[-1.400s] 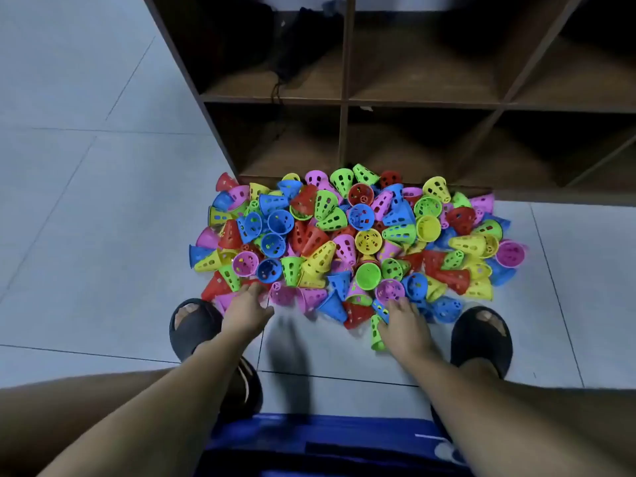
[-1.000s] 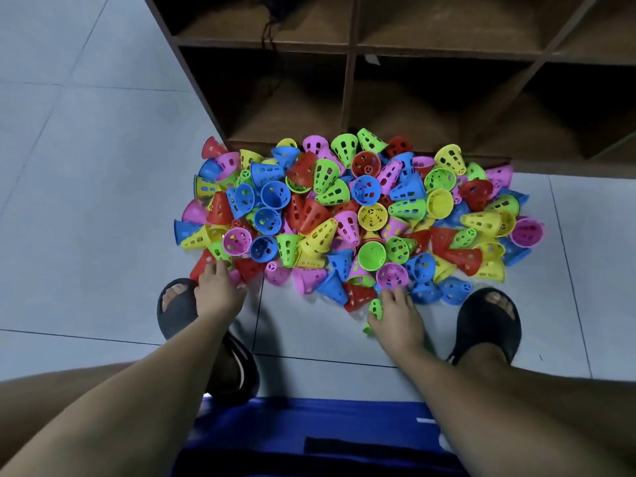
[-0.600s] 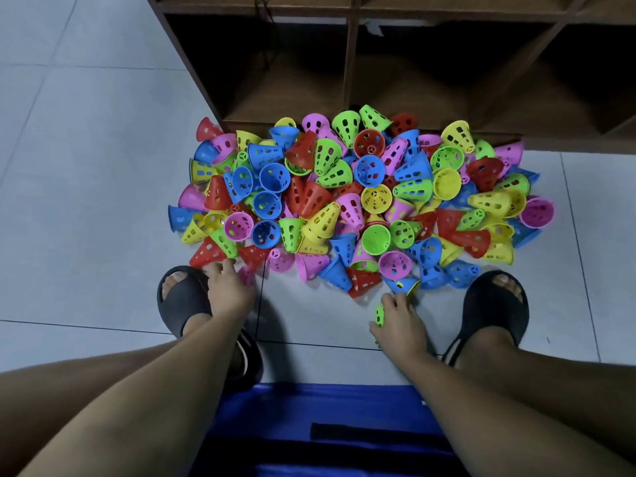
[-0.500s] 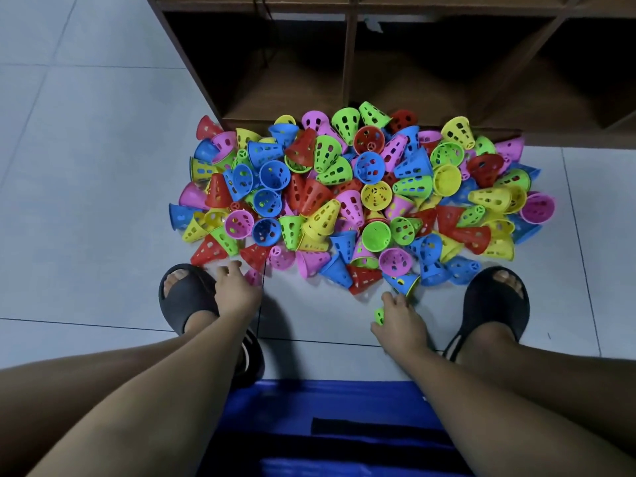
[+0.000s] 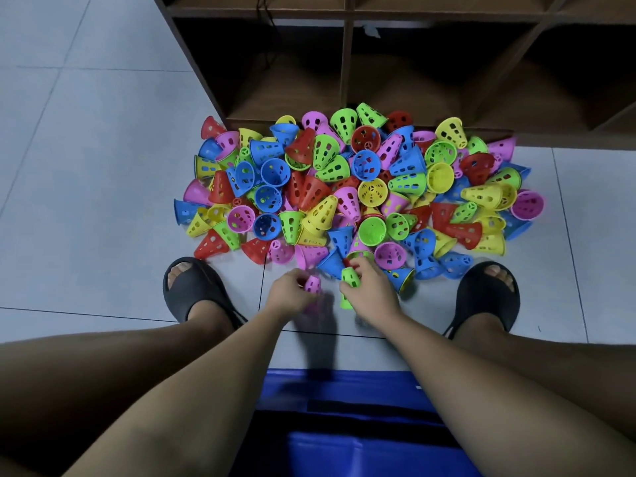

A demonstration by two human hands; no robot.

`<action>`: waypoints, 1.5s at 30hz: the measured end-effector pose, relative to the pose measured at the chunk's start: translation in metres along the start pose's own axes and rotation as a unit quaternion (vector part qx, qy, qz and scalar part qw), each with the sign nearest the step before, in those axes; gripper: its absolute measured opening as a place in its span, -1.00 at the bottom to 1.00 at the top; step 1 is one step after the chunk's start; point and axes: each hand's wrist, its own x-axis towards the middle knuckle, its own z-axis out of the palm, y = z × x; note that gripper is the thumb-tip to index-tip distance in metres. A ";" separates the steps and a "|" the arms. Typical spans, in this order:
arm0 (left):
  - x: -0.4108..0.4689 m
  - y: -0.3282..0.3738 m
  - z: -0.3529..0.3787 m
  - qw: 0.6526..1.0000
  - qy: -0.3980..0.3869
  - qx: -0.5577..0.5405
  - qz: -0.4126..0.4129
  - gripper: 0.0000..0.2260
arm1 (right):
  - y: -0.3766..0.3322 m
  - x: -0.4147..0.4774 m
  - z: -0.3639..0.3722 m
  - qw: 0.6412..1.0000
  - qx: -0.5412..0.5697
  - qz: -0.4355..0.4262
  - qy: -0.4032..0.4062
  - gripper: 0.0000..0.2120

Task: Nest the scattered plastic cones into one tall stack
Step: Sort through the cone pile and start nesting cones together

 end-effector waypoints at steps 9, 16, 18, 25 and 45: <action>-0.003 0.001 0.028 0.994 0.001 -0.057 0.092 -0.60 | -0.003 -0.004 0.003 0.997 0.016 -0.060 0.035 -0.71; 0.006 -0.015 0.007 0.998 -0.018 -0.018 0.060 -0.49 | -0.016 -0.009 0.010 0.995 0.032 -0.086 0.046 -0.71; 0.008 -0.020 0.001 0.999 -0.021 -0.015 0.047 -0.47 | -0.022 -0.011 0.011 0.993 0.038 -0.095 0.062 -0.75; 0.010 -0.021 -0.028 0.991 0.117 -0.044 0.042 -0.74 | -0.025 -0.012 0.021 0.992 0.028 -0.119 0.002 -0.77; 0.038 -0.035 -0.037 0.982 0.170 0.062 0.049 -0.73 | 0.072 0.017 -0.034 0.930 -0.363 0.020 0.045 -0.51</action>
